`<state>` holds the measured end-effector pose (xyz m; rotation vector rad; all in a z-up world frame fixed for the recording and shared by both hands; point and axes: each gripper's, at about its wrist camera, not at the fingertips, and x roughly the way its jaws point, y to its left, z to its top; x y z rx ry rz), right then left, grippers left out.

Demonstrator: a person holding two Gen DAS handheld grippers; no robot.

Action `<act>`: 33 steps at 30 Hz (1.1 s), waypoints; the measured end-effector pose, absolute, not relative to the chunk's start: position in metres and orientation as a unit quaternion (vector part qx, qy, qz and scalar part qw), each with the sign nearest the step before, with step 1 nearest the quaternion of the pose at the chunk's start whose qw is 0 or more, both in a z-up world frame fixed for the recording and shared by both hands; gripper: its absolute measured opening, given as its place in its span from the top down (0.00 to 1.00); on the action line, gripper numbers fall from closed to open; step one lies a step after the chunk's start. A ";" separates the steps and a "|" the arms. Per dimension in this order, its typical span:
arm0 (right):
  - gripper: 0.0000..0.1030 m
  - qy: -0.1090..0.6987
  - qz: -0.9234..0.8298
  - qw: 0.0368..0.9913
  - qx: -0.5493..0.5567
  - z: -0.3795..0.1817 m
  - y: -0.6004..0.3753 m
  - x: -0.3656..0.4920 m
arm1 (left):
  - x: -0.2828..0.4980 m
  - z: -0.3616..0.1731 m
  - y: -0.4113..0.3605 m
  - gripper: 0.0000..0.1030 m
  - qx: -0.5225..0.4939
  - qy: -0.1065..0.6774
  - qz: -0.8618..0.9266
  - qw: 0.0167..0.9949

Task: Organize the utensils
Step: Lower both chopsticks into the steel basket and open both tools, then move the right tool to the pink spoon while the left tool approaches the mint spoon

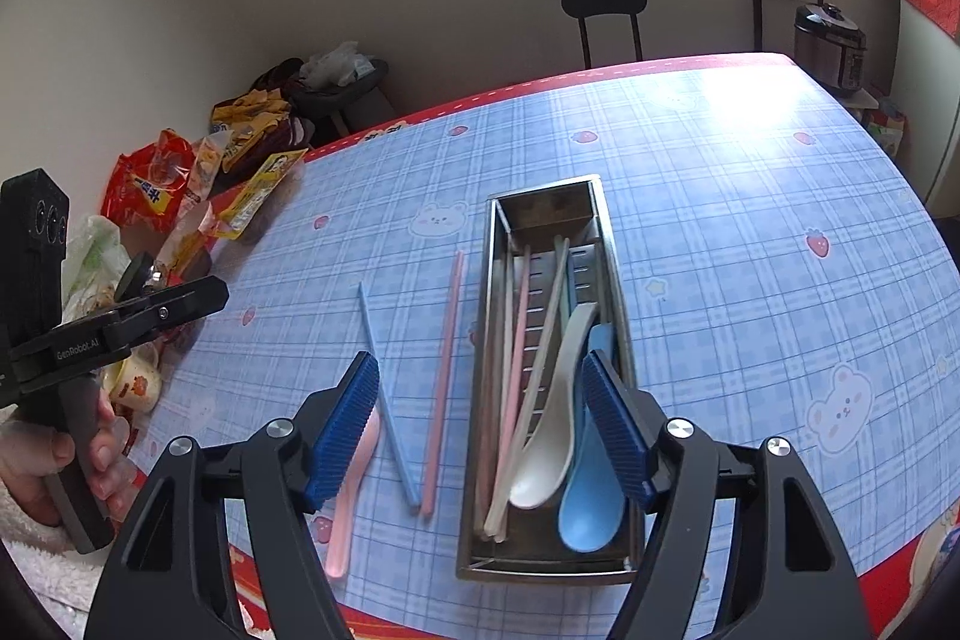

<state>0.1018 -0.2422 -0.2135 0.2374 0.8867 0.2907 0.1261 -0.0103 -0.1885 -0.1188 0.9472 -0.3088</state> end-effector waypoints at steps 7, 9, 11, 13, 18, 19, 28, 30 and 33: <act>0.53 0.466 0.178 0.862 0.094 -0.236 -0.208 0.085 | 0.077 -0.212 0.039 0.40 -0.075 0.469 -0.105 0.874; 0.63 0.479 0.190 0.852 0.094 -0.243 -0.201 0.082 | 0.068 -0.223 0.040 0.45 -0.072 0.477 -0.105 0.870; 0.68 0.491 0.198 0.844 0.091 -0.248 -0.195 0.080 | 0.061 -0.233 0.038 0.48 -0.073 0.482 -0.111 0.866; 0.73 0.504 0.205 0.835 0.086 -0.254 -0.188 0.079 | 0.056 -0.242 0.033 0.51 -0.076 0.489 -0.111 0.862; 0.78 0.531 0.220 0.815 0.074 -0.266 -0.171 0.081 | 0.043 -0.256 0.026 0.55 -0.075 0.497 -0.116 0.857; 0.78 0.536 0.223 0.811 0.071 -0.267 -0.168 0.082 | 0.042 -0.257 0.024 0.55 -0.072 0.499 -0.118 0.856; 0.78 0.575 0.249 0.780 -0.002 -0.287 -0.121 0.101 | 0.039 -0.269 0.047 0.55 -0.121 0.510 -0.094 0.846; 0.77 0.585 0.245 0.773 -0.024 -0.293 -0.109 0.103 | 0.039 -0.270 0.053 0.55 -0.131 0.511 -0.081 0.846; 0.70 0.593 0.240 0.767 -0.053 -0.300 -0.094 0.105 | 0.039 -0.272 0.062 0.55 -0.142 0.513 -0.063 0.844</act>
